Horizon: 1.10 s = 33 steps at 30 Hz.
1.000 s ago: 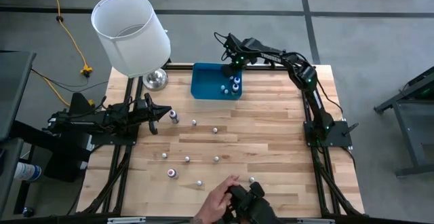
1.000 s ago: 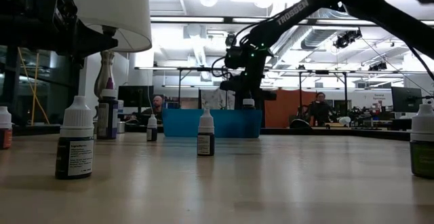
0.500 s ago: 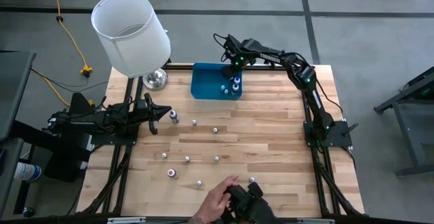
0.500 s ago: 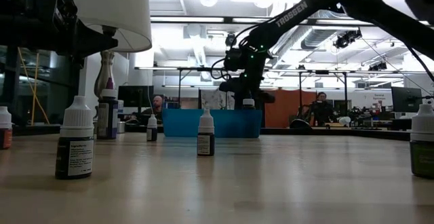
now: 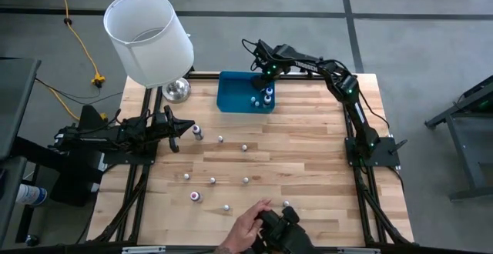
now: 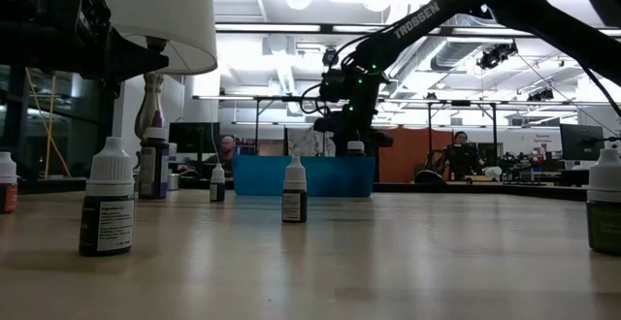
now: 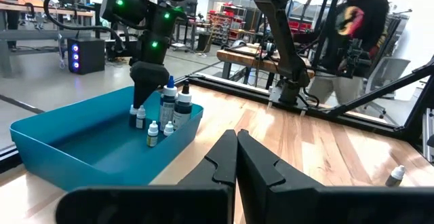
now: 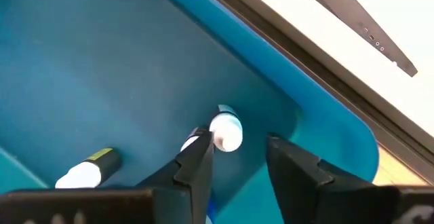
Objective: Pick & Place food coloring
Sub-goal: Put the small black food coloring bottle into the blue bin, then put the small green food coloring bottle into the blue bin
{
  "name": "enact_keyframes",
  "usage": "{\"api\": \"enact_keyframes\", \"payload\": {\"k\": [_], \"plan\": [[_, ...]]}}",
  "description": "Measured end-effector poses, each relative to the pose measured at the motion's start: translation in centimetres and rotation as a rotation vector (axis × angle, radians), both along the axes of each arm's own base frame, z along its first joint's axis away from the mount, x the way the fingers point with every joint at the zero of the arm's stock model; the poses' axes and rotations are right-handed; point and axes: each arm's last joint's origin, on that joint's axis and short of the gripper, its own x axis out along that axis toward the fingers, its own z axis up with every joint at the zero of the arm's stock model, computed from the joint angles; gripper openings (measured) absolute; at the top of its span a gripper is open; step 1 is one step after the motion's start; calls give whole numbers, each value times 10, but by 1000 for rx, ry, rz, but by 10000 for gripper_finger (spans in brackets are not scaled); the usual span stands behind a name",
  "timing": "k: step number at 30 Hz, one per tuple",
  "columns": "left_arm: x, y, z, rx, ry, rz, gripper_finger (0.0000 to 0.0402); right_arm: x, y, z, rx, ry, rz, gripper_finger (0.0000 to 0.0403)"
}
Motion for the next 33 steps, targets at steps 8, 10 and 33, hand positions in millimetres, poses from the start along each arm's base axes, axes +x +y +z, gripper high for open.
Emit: {"api": "enact_keyframes", "payload": {"k": [8, 10, 33], "plan": [[0, 0, 0, 0, 0, 0, 0, 4, -2, 11, -15, -33, 15, 156], [0, 0, 0, 0, 0, 0, 0, 5, -4, 20, -29, -49, 23, 158], [0, 0, 0, 0, 0, 0, 0, -2, 127, 145, 2, 33, 562, 154]]}}
